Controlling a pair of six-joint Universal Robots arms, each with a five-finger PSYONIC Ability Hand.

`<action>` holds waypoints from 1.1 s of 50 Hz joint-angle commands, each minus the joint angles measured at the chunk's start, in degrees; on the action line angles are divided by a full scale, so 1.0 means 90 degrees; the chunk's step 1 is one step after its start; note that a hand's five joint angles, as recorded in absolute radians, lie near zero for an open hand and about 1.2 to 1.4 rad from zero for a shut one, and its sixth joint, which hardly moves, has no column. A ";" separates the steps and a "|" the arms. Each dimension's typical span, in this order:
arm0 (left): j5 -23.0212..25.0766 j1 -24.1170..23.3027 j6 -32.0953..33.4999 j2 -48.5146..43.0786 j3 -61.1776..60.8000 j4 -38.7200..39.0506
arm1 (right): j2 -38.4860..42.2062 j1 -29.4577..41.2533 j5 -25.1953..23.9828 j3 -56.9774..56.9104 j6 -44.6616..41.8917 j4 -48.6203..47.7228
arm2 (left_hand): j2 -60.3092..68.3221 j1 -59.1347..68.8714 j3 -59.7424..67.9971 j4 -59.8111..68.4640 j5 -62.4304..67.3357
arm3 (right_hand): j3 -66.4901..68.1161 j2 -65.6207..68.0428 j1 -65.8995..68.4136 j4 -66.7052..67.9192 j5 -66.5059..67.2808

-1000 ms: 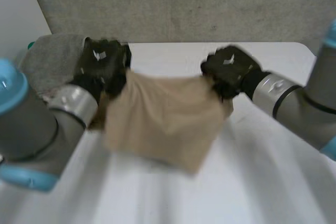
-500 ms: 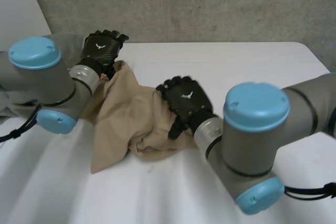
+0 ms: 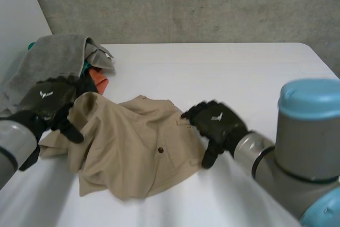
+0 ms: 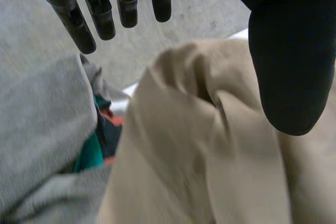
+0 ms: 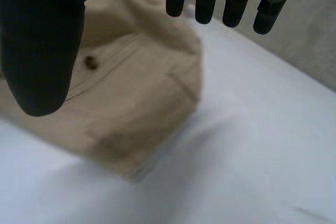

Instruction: Fold the laundry.

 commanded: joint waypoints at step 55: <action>0.0432 -0.0121 0.1258 -0.2045 0.0114 0.0373 | 0.0386 0.0215 0.0605 -0.0028 -0.1087 -0.1621 | 0.7598 0.7694 0.7549 0.7615 0.7442 | 0.7534 0.7531 0.7425 0.7531 0.7456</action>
